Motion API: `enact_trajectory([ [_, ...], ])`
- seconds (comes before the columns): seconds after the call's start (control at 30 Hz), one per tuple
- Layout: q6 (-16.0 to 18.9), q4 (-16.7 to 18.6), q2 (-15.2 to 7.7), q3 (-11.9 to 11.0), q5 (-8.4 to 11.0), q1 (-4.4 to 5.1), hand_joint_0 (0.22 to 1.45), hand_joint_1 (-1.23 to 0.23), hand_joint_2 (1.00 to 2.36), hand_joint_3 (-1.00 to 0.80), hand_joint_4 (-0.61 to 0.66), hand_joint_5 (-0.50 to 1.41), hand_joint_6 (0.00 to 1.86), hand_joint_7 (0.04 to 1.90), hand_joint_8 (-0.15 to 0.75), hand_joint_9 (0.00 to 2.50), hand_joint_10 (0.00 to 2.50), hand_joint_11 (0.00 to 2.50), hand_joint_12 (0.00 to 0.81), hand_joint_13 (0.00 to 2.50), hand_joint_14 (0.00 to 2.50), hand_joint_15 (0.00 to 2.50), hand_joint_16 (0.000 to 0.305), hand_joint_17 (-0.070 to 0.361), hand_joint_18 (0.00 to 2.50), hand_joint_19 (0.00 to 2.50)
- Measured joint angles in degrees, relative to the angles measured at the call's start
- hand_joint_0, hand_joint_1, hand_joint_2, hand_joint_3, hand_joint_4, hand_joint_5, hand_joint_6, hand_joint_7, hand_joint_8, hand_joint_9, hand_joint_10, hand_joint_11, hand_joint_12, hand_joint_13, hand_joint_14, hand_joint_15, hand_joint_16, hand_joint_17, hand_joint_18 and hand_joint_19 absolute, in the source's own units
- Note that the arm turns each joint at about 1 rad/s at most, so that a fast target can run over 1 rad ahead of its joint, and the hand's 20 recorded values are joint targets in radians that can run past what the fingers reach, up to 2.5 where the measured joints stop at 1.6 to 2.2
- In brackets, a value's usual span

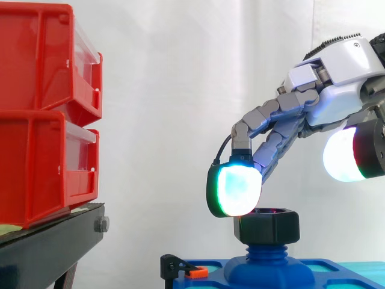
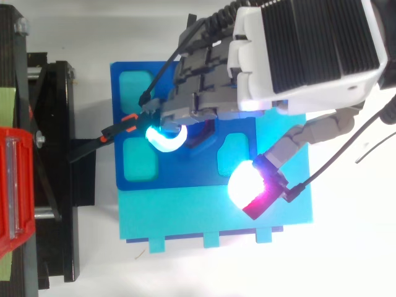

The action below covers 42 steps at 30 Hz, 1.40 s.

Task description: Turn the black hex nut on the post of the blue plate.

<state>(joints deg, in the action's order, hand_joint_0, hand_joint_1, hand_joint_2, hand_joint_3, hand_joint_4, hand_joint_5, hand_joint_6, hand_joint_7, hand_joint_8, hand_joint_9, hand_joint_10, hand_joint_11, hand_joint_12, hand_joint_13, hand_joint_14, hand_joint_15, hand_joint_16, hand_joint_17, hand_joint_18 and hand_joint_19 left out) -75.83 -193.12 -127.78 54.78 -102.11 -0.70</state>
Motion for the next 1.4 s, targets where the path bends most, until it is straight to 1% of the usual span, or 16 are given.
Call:
enact_trajectory([
  [0.4, -0.27, 0.29, -0.01, -0.94, 0.35, 0.50, 0.48, -0.51, 1.00, -0.50, 0.16, -0.19, 0.50, 0.93, 0.189, 0.51, 0.01, 0.26, 0.321, 0.63, 0.01, 0.34, 0.042, 0.094, 0.34, 0.38],
  [0.53, -0.37, 0.34, -0.02, -1.36, 0.95, 0.65, 0.48, -0.51, 1.00, -0.50, 0.17, -0.19, 0.50, 0.93, 0.189, 0.51, 0.01, 0.27, 0.321, 0.63, 0.01, 0.34, 0.042, 0.094, 0.34, 0.38],
  [0.8, -0.67, 1.77, -0.03, -1.43, 1.39, 0.67, 0.48, -0.50, 1.00, -0.50, 0.17, -0.19, 0.50, 0.93, 0.192, 0.52, 0.01, 0.26, 0.322, 0.63, 0.01, 0.33, 0.042, 0.094, 0.34, 0.38],
  [0.83, -0.77, 1.90, -0.05, -1.32, 1.39, 0.62, 0.48, -0.50, 1.00, -0.50, 0.17, -0.19, 0.50, 0.93, 0.192, 0.52, 0.01, 0.26, 0.321, 0.63, 0.01, 0.34, 0.042, 0.094, 0.34, 0.37],
  [1.03, -1.14, 4.08, -0.03, 1.36, 1.31, -0.14, 0.48, -0.50, 1.00, -0.50, 0.16, -0.19, 0.50, 0.92, 0.190, 0.51, 0.01, 0.26, 0.322, 0.63, 0.01, 0.34, 0.041, 0.093, 0.33, 0.38],
  [1.23, -1.18, 4.58, -0.02, 1.79, 1.17, -0.67, 0.48, -0.50, 1.00, -0.50, 0.17, -0.19, 0.50, 0.92, 0.190, 0.52, 0.01, 0.27, 0.323, 0.63, 0.01, 0.34, 0.041, 0.093, 0.33, 0.38],
  [1.4, -1.20, 4.59, -0.04, 1.80, 1.14, -0.93, 0.48, -0.50, 1.00, -0.50, 0.17, -0.19, 0.50, 0.92, 0.192, 0.52, 0.01, 0.26, 0.322, 0.63, 0.01, 0.33, 0.041, 0.091, 0.33, 0.38],
])
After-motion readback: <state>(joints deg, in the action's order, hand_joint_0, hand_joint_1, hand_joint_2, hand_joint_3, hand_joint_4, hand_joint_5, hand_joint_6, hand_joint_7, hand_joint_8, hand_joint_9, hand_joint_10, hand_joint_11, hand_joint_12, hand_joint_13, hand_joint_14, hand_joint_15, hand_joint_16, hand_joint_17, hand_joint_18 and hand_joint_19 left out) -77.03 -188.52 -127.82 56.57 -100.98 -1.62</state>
